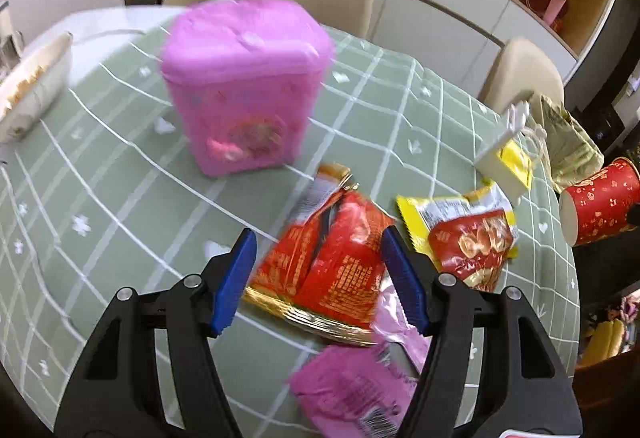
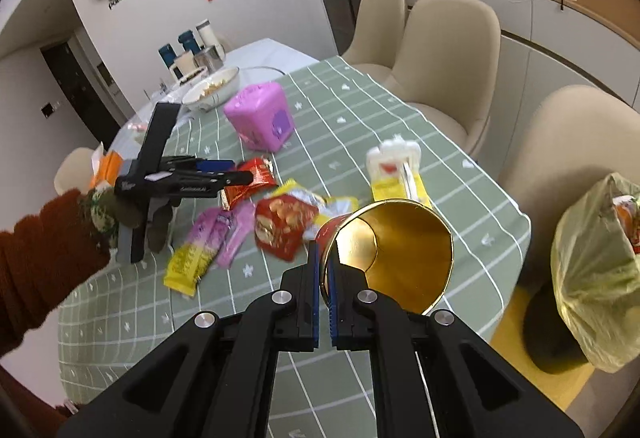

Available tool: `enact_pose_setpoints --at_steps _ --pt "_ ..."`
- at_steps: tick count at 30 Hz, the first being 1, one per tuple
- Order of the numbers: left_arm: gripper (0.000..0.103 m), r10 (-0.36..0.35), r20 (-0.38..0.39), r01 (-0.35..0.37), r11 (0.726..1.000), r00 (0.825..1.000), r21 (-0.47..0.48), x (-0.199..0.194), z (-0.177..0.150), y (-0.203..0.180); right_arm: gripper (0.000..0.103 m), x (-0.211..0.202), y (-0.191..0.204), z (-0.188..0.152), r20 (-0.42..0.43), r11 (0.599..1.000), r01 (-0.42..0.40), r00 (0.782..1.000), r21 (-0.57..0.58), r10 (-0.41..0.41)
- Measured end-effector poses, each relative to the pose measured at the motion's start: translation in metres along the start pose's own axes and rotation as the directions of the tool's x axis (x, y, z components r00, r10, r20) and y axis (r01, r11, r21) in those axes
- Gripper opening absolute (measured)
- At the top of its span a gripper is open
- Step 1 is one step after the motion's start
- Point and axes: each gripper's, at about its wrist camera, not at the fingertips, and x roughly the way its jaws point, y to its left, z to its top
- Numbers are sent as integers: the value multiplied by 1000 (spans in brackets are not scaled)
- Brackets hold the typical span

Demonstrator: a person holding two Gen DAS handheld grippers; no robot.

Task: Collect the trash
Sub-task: 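Grasp the red paper cup with the right gripper while the left grasps a red snack bag, then carry the red bag and red cup to the bin and release both inside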

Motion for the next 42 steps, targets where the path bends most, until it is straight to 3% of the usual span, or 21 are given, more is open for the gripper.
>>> enact_pose_setpoints --at_steps 1,4,5,13,18,22,27,34,38,42 --pt "56 -4 3 4 1000 1000 -7 0 -1 -3 6 -1 -1 -2 -2 1000 4 1000 1 -4" --pt "19 33 29 -32 999 999 -28 -10 -6 -11 6 -5 -4 -8 0 1000 19 1000 19 -19" --pt "15 46 43 -44 998 998 -44 -17 -9 -15 6 -6 -5 -7 2 1000 19 1000 24 -19" --pt "13 80 131 -71 995 988 -73 -57 -25 -45 6 -28 4 -13 47 1000 10 999 -13 -10" --pt "13 112 152 -86 982 982 -170 -73 -25 -51 6 -46 -1 -17 77 999 6 997 -35 -4" --pt "13 178 200 -131 965 963 -227 -96 -21 -69 6 -59 -18 -15 93 1000 0 996 -15 2" --pt "13 231 292 -160 956 928 -246 -134 -4 -109 6 -84 -35 -3 142 999 10 990 -37 -4" --pt "13 198 420 -119 971 886 -208 -164 35 -181 6 -128 -77 19 233 994 60 972 -86 -39" --pt "13 143 454 -79 984 880 -157 -159 56 -230 6 -158 -118 25 283 992 98 956 -76 -73" --pt "13 55 454 -11 995 889 -99 -131 82 -285 6 -182 -157 25 307 989 142 944 -48 -121"
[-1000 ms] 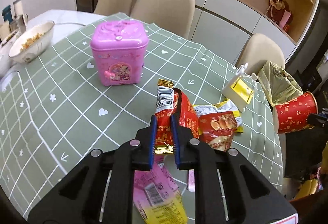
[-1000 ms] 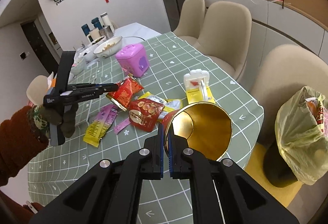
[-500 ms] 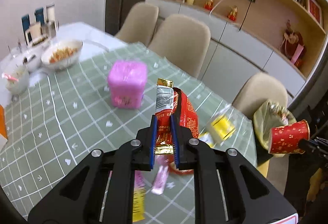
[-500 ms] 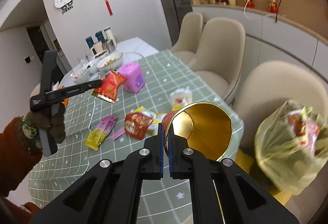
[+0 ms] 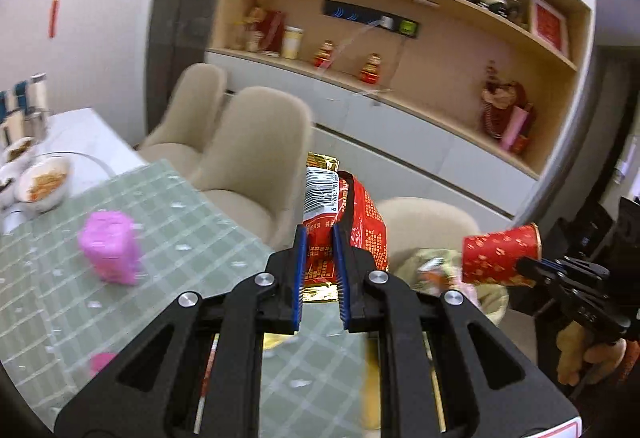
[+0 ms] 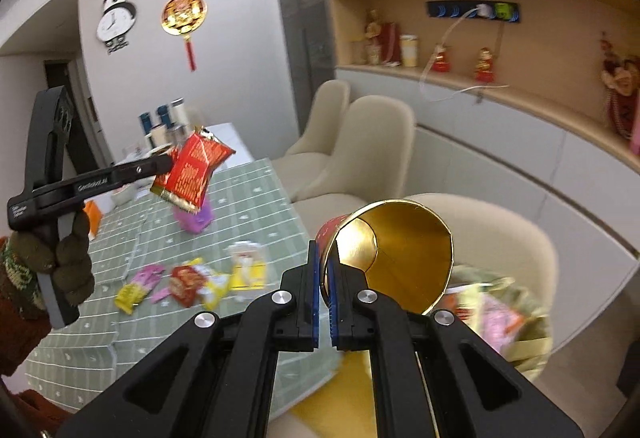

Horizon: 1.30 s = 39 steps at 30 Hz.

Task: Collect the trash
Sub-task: 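Carry the red bag and red cup to the bin and release both inside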

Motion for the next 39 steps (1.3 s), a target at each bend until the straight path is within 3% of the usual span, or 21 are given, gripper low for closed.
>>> enact_pose_setpoints --at_steps 4,11,19,29,30,32,39 --pt "13 -74 -39 75 997 996 14 38 -4 -49 6 -18 -49 0 14 998 59 998 24 -60" --pt "13 -183 -139 186 982 973 16 115 -25 -125 6 -33 -110 -8 3 989 134 991 57 -134" --pt "13 -243 -235 248 969 941 -10 172 -50 -167 6 -40 -158 -27 -26 974 201 980 106 -199" --pt "14 -283 -381 288 957 880 -46 236 -77 -202 6 -39 -182 -44 -54 963 218 976 159 -212" --pt "15 -280 -388 281 958 878 -56 238 -79 -200 6 -38 -183 -43 -54 964 214 977 160 -208" --pt "25 -282 -391 270 959 876 -86 238 -81 -194 6 -36 -182 -44 -52 966 205 979 159 -199" --pt "32 -224 -362 207 975 905 -85 209 -79 -163 6 -8 -176 -46 -72 973 121 992 195 -108"
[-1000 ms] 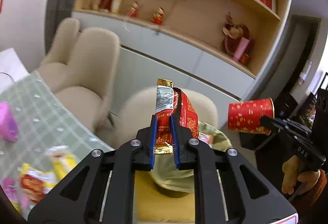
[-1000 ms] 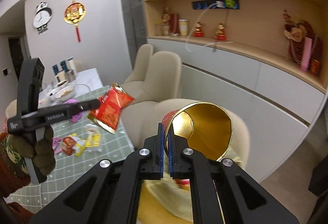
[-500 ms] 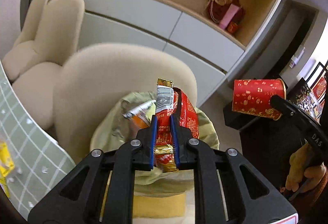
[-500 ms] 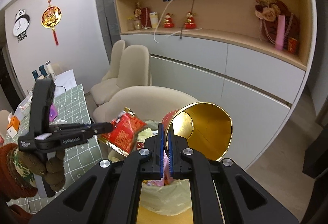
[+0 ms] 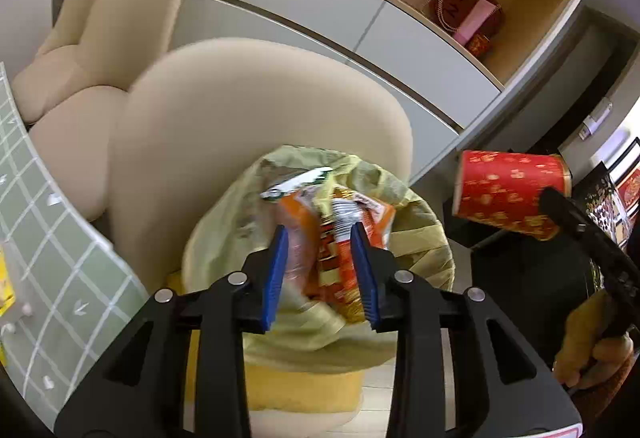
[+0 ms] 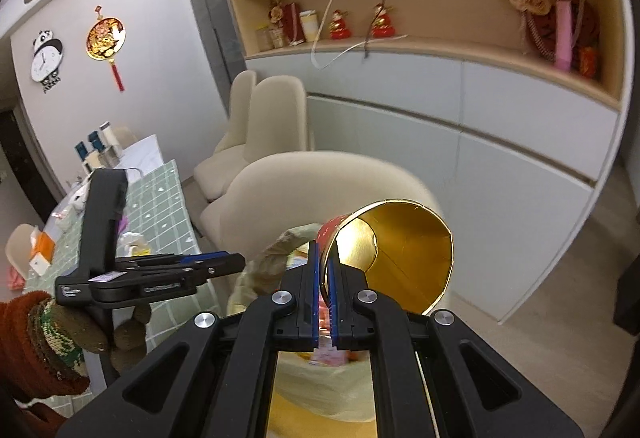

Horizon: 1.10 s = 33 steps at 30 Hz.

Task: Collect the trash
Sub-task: 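Carry the red bag and red cup to the bin and release both inside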

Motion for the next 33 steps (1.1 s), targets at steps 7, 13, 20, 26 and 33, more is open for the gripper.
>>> enact_pose_setpoints --at_steps 7,13,20,26,33 --pt "34 37 35 -37 999 999 -12 -46 -21 18 6 59 19 -3 -76 985 -161 983 58 165" --pt "34 101 47 -100 995 994 -20 -81 -43 30 6 132 7 -35 -236 977 -143 955 158 178" --pt "35 159 36 -155 984 987 -92 -104 -67 50 6 159 -6 -61 -313 985 -85 941 149 129" --pt "43 181 37 -176 979 983 -104 -116 -80 56 13 150 2 -61 -299 991 -70 949 118 103" --pt "52 260 98 -253 964 961 -81 -148 -88 60 42 104 12 -58 -222 996 -1 975 84 20"
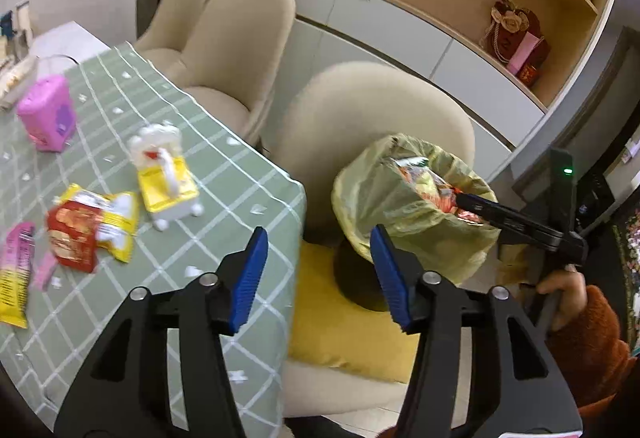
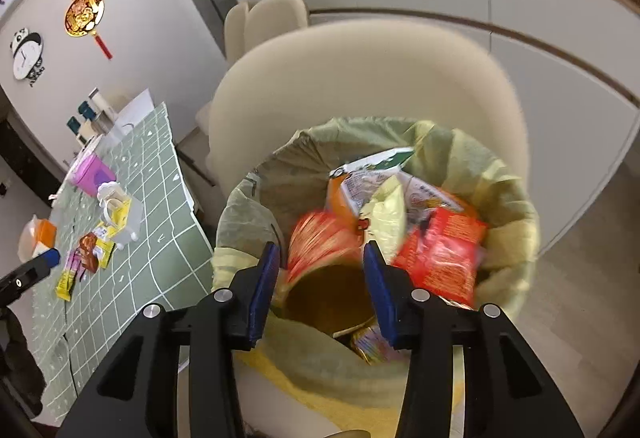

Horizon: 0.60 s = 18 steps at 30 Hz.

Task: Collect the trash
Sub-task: 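Carry the red bag and red cup to the bin and release both inside, then move both open grippers back over the table toward the remaining wrappers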

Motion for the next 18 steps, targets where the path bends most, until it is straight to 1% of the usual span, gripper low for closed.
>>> enact_pose_setpoints --at_steps 3,6,9,13,15,16,18 --pt "52 55 32 -55 998 998 1 -16 -2 12 42 -20 8 -3 49 999 36 998 10 -37" --pt "52 91 63 -92 996 994 10 -32 -5 24 42 -45 24 -8 110 1000 21 994 4 -21" --pt "52 138 96 -141 990 986 27 -50 -9 37 42 -60 54 -14 165 1000 8 986 -23 -5" --pt "53 169 117 -171 985 979 11 -73 -16 65 42 -64 92 -21 183 997 -38 982 -60 48" --pt "53 181 123 -181 983 976 -8 -85 -22 81 44 -58 121 -26 173 993 -73 981 -91 88" --pt "53 189 126 -188 982 974 -16 -90 -24 87 46 -54 132 -28 162 991 -92 981 -102 108" --pt "53 211 131 -209 977 969 -30 -100 -30 102 54 -47 156 -33 139 984 -131 979 -121 147"
